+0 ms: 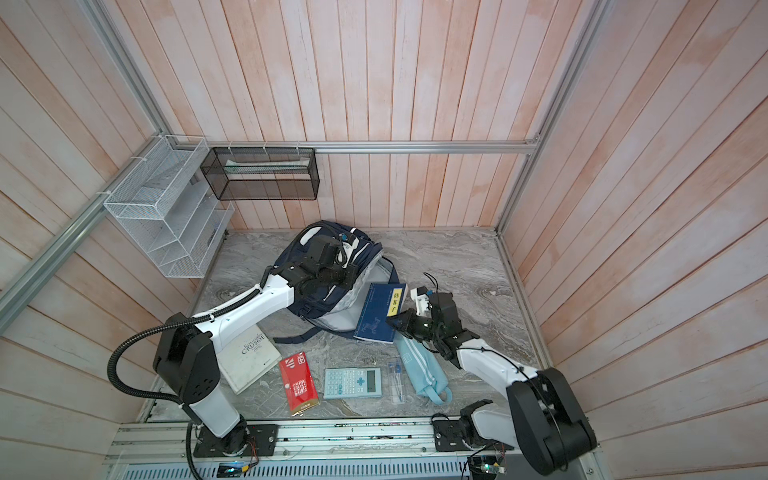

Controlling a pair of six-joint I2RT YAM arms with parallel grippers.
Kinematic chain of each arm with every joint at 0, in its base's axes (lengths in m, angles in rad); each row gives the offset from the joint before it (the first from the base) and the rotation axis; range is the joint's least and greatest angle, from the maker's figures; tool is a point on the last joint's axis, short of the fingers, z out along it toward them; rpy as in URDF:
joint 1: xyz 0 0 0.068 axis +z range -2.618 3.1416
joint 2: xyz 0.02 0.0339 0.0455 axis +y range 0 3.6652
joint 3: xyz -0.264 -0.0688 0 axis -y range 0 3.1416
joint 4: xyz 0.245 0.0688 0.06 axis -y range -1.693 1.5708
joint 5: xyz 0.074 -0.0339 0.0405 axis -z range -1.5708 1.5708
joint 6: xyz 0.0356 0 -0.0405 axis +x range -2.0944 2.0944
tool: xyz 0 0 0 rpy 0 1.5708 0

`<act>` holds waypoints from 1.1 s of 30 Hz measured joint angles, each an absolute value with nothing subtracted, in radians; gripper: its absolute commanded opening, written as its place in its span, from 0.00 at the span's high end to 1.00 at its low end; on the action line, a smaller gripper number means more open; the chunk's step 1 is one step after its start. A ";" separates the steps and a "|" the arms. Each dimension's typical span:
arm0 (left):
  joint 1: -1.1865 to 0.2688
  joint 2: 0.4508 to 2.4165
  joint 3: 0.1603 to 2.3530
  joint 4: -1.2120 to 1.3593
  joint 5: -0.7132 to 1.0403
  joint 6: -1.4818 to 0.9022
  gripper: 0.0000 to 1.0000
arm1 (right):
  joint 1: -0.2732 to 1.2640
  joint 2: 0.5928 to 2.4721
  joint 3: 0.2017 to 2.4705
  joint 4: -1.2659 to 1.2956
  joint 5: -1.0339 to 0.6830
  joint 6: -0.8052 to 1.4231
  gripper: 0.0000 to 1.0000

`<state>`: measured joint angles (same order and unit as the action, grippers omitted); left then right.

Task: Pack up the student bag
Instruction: 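Insert the navy book into the pocket with the right gripper while left holds bag, then release the navy book and draw both grippers back from the backpack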

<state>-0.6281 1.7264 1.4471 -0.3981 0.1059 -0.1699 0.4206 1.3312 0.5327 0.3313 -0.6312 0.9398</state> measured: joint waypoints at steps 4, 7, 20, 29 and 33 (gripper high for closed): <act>-0.628 1.726 1.458 -0.422 0.137 -0.174 1.00 | 0.458 1.577 0.728 0.474 -0.622 0.958 1.00; -0.622 1.726 1.466 -0.431 0.154 -0.177 1.00 | 0.471 1.752 0.852 0.564 -0.584 0.991 1.00; -0.504 1.726 1.456 -0.375 0.378 -0.268 1.00 | 0.552 2.057 1.095 0.659 -0.397 1.118 0.24; -0.509 1.737 1.354 -0.224 0.398 -0.334 0.60 | 0.441 1.570 0.756 0.459 -0.305 0.962 0.22; -0.520 1.697 1.239 -0.125 0.371 -0.363 0.25 | 0.519 1.361 0.762 0.215 -0.154 0.812 0.18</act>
